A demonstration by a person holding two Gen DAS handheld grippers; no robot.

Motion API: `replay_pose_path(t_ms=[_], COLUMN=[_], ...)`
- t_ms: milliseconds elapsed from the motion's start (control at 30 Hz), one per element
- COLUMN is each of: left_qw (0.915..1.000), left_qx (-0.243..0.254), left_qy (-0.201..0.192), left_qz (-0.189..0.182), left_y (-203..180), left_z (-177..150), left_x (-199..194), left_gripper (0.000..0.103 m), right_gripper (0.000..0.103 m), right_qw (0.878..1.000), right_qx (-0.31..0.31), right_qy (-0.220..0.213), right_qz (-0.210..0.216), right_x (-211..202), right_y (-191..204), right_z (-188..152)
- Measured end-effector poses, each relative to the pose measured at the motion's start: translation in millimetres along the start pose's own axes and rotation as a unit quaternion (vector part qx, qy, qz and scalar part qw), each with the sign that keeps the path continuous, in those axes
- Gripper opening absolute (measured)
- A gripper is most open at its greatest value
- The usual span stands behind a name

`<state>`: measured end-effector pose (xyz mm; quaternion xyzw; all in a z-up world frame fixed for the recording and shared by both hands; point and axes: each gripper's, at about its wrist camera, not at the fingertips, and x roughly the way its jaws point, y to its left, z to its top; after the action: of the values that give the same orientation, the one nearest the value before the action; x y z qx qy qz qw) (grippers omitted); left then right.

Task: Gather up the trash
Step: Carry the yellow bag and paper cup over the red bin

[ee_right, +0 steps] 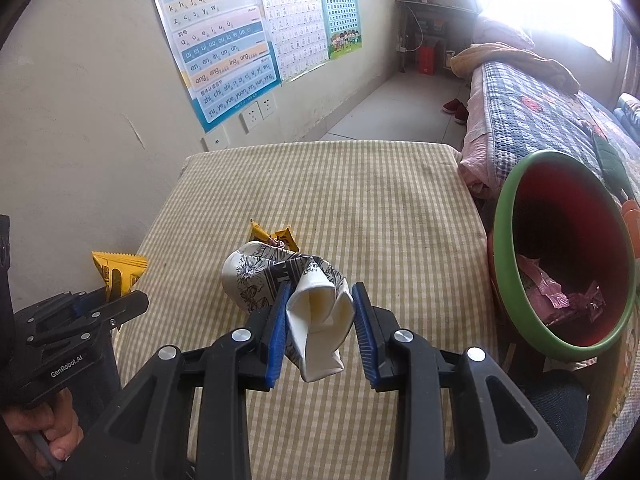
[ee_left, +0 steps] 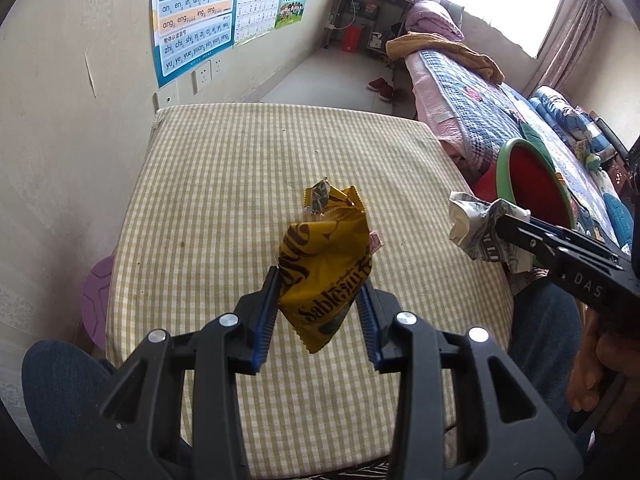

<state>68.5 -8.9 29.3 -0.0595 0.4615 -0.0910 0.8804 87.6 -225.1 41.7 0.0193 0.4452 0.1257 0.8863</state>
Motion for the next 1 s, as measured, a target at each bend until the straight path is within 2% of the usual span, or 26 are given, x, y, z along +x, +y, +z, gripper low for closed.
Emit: replay_pose_path(t_ms=[433, 1000], left_qw=[0.9994, 0.995], left_qx=[0.034, 0.086], left_qy=[0.008, 0.028], left_qz=[-0.007, -0.043], left_y=[-30.3, -93.5], left_z=[-0.7, 9.3], left_x=[-1.6, 21.1], left_gripper=[0.036, 0.036], right_gripper=[0.03, 0.031], right_qw=[0.999, 0.995], right_qx=[0.031, 0.092], right_qy=[-0.01, -0.021], right_qz=[-0.001, -0.034], right_x=[-17.8, -37.4], right_y=[-24.2, -92.6], right_z=[-16.6, -28.8])
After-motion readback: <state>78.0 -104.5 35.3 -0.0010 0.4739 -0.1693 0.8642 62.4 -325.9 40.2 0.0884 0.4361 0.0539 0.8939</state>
